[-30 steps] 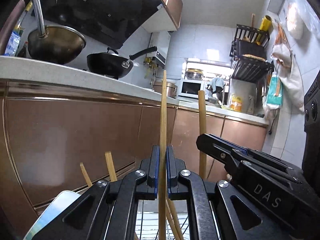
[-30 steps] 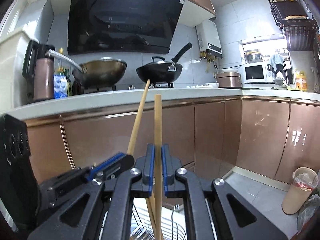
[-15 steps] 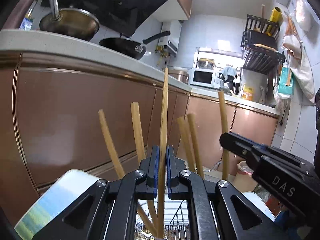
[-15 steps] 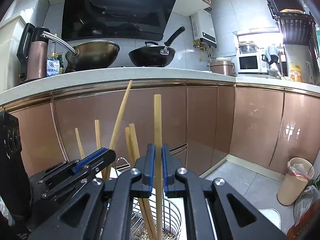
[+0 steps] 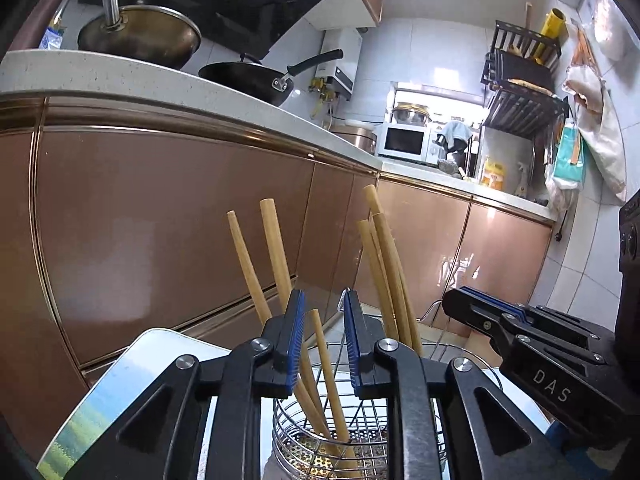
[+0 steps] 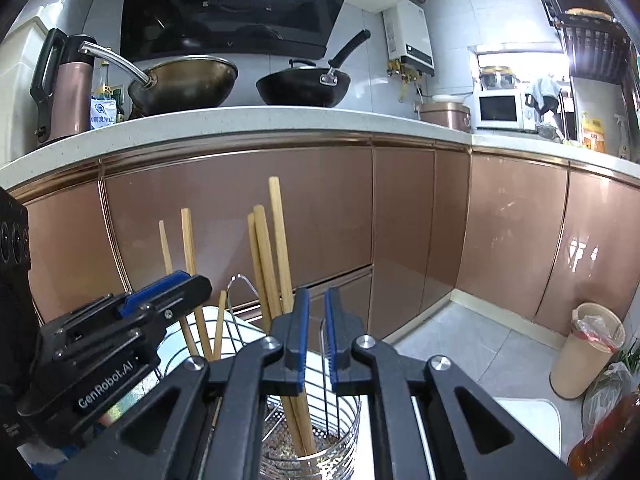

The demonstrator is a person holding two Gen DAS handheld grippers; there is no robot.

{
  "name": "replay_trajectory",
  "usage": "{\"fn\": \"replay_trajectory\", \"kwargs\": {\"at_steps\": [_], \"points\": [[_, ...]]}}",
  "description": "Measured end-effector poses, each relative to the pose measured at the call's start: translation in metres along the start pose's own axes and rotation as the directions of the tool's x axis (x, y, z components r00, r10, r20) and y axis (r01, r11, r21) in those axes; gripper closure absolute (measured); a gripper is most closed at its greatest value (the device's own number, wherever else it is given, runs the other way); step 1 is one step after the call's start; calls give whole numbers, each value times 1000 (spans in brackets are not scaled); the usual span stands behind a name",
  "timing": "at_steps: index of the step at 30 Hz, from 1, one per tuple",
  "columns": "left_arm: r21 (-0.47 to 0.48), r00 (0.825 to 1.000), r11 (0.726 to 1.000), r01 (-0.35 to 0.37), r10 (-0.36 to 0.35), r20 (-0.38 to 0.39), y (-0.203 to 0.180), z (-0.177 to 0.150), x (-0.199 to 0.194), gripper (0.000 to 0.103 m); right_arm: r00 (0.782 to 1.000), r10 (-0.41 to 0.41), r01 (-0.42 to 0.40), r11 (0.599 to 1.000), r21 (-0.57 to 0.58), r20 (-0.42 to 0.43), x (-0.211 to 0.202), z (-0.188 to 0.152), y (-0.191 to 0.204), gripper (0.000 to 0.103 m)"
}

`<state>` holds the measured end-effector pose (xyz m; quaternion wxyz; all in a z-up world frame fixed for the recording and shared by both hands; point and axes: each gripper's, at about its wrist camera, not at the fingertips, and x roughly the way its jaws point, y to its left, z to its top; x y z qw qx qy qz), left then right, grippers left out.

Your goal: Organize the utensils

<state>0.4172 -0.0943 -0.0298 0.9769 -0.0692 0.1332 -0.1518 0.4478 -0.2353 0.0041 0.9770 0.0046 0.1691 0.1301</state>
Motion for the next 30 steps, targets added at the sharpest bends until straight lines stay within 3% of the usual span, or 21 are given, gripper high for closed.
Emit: {"fn": "replay_trajectory", "kwargs": {"at_steps": [7,10,24,30], "points": [[-22,1000,999,25,-25,3,3,7,-7,82,1000,8,-8,1000,-6,2,-9,5,3,95],[-23,999,999,36,-36,3,3,14,-11,76,1000,12,-12,1000,-10,3,-13,8,5,95],[11,998,998,54,-54,-8,10,38,-48,76,999,44,-44,999,-16,2,-46,22,15,95],[-4,998,999,42,-42,-46,22,43,-61,76,996,73,-73,997,-2,-41,-53,25,16,95]]}}
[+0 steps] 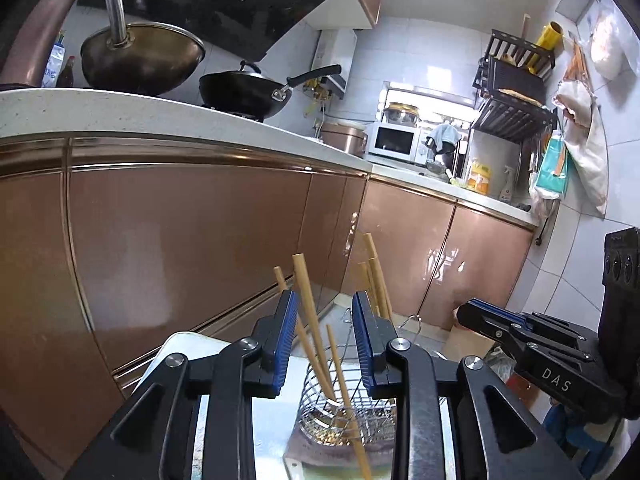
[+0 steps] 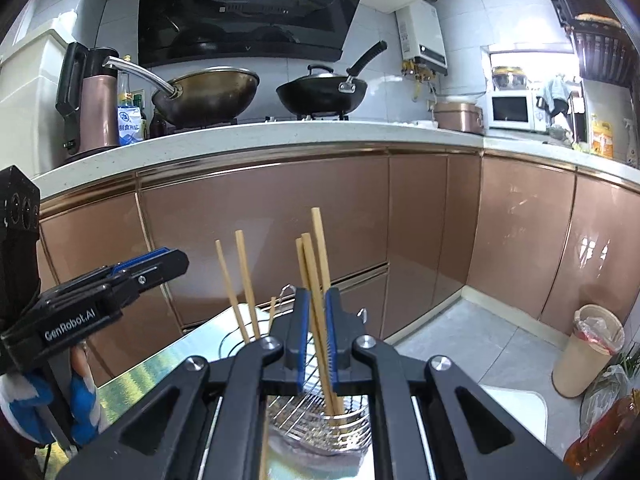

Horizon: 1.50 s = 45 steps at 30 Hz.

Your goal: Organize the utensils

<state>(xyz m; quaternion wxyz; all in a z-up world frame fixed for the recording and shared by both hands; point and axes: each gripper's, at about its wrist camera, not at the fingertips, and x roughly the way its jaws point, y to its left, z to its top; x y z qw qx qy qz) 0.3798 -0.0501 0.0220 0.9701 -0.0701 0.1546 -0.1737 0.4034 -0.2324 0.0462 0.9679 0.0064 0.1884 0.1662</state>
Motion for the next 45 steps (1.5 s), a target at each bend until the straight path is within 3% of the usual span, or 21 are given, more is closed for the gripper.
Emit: {"fn": "replay_trajectory", "kwargs": {"at_steps": [11,23,32,37,45], "points": [[9,999,1000,3,-2,-53,8,-3,-8,72,993,70,-69,998,8,-100,14,0,12,95],[-7,983,1000,30,-31,-180,6,-10,4,70,993,58,-56,998,29,-98,1,-4,5,95],[-14,974,999,43,-45,-221,-1,-17,4,69,994,56,-52,998,41,-97,-10,-6,-2,95],[-9,971,999,40,-41,-237,-1,-17,0,69,994,58,-54,997,49,-92,-15,-4,-1,82],[-5,956,999,32,-32,-293,7,-26,-14,64,990,58,-50,997,65,-126,-35,-15,3,81]]}}
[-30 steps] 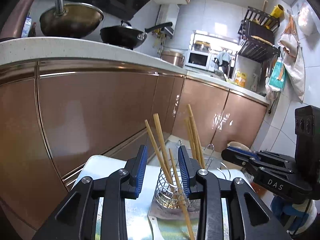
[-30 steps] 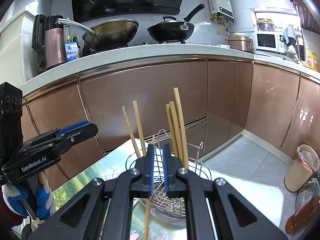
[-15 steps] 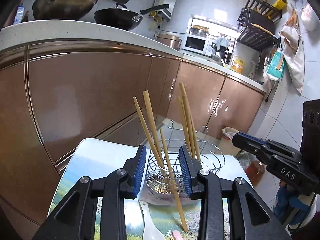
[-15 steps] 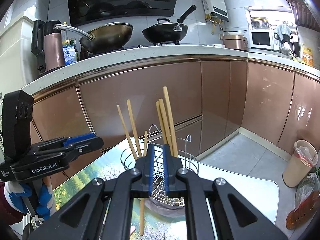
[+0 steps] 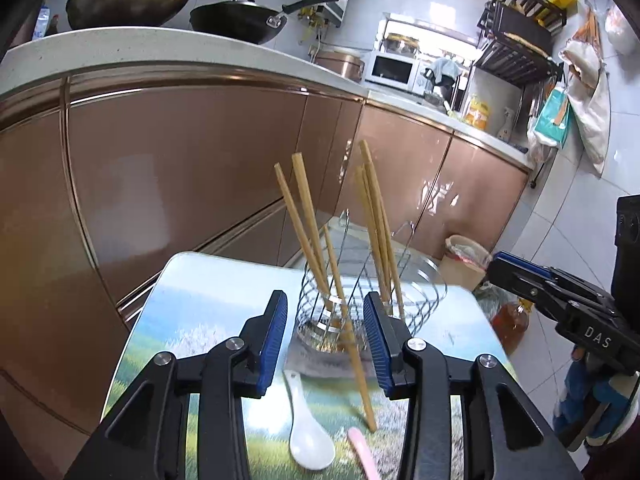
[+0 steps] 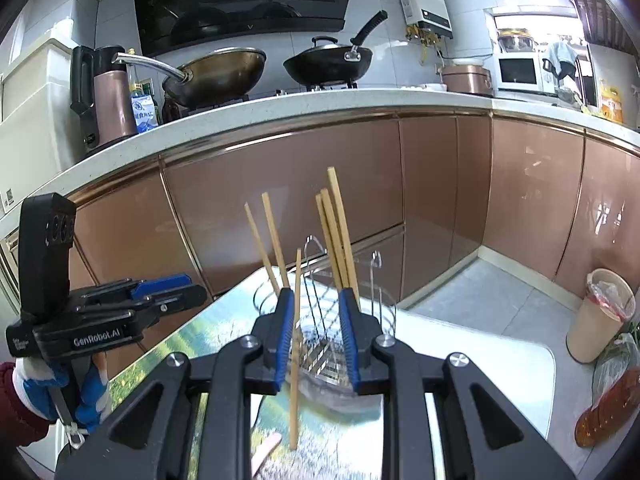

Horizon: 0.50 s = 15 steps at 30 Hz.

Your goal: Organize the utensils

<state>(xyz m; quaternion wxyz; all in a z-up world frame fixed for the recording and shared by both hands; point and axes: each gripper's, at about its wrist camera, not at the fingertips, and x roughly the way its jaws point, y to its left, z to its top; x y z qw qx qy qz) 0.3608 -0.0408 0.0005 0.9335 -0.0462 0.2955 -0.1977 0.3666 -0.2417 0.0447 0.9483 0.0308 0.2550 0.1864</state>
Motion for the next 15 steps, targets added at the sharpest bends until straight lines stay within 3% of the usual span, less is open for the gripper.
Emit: {"fn": "replay_trajectory", "kwargs": {"at_steps": [7,15], "points": [[6,998,1000,-18,18,-64,5,-13,-8,64,997,-9,11,1000,25,-70,-12,-22,0,81],[8,995,1000,11,-10,-101,6,-25,-11,64,996,-11,14,999,33,-84,-17,-27,3,81]]}}
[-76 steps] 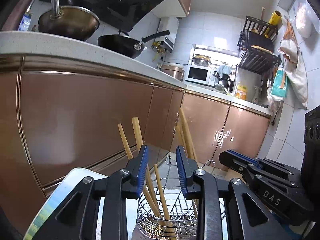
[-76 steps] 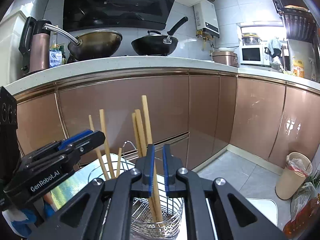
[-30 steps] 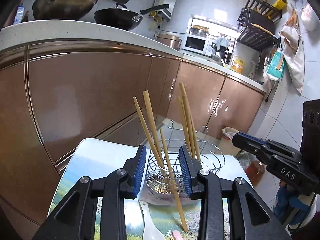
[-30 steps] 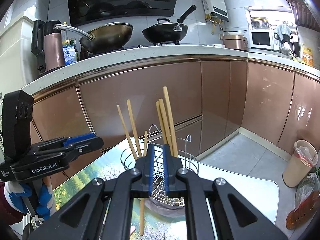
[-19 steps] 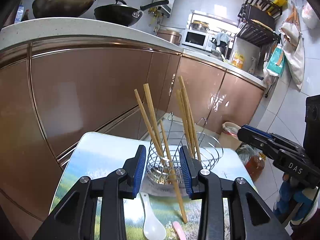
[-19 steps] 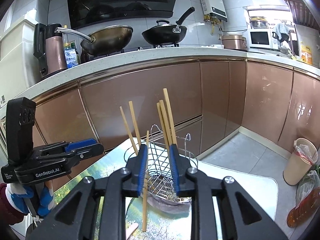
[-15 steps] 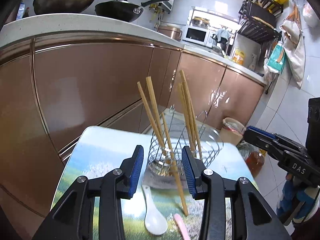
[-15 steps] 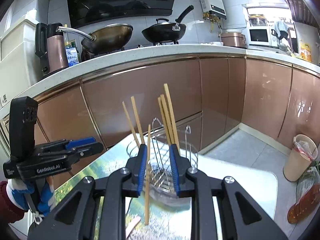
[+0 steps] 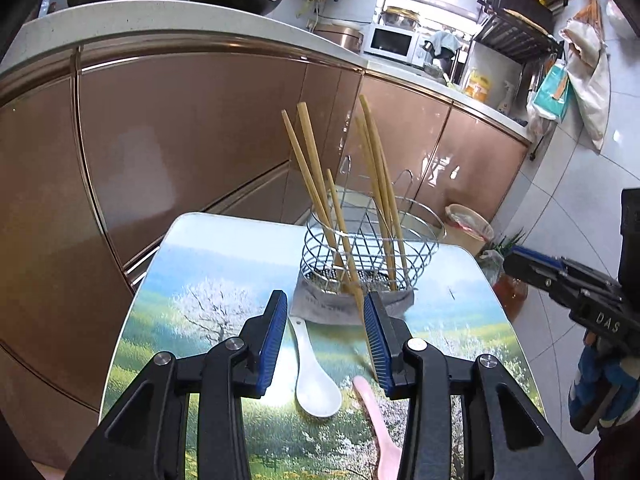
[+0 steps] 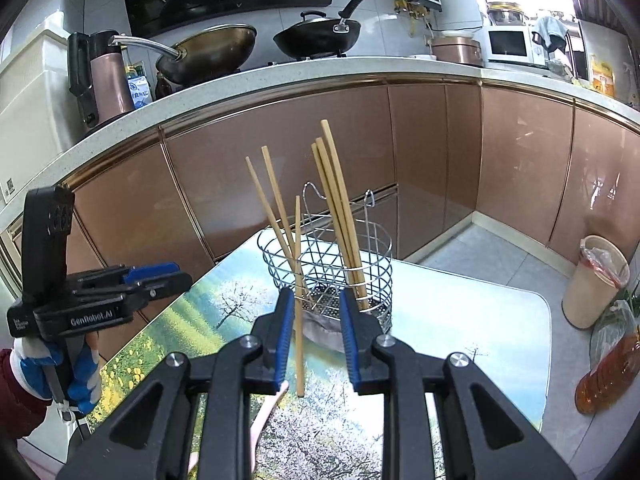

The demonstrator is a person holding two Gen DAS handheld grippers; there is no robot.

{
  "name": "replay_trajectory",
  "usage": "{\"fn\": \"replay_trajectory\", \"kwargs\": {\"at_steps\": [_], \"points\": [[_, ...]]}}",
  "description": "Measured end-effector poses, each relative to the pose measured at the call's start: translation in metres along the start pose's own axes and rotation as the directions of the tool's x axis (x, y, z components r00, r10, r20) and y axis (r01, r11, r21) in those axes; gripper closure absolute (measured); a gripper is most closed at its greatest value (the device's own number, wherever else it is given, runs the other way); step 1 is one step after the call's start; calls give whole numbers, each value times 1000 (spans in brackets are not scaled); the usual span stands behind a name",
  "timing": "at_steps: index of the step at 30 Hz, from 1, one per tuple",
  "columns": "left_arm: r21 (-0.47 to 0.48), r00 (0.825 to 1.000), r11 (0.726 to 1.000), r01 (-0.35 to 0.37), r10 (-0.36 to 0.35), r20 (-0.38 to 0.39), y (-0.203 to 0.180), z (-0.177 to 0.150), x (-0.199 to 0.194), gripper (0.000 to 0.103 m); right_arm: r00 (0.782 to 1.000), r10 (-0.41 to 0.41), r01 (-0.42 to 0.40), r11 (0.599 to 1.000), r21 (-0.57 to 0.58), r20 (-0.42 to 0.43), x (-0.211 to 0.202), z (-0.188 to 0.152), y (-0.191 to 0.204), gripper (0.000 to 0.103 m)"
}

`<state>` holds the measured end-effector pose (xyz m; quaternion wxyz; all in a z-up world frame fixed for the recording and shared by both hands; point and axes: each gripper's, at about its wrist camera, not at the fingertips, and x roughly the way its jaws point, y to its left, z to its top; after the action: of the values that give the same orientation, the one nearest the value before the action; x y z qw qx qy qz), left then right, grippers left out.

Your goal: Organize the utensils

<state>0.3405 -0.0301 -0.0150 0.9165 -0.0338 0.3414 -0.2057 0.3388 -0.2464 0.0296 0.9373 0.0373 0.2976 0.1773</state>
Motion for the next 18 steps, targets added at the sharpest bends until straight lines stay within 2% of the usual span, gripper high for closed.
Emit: {"fn": "replay_trajectory", "kwargs": {"at_steps": [6,18], "points": [[-26,1000,1000,8,-8,1,9,-1,0,64,999,37,-37,999,10,-25,11,14,2,81],[-71,1000,997,18,-17,14,33,-2,2,64,987,100,-101,995,-3,-123,65,41,16,81]]}}
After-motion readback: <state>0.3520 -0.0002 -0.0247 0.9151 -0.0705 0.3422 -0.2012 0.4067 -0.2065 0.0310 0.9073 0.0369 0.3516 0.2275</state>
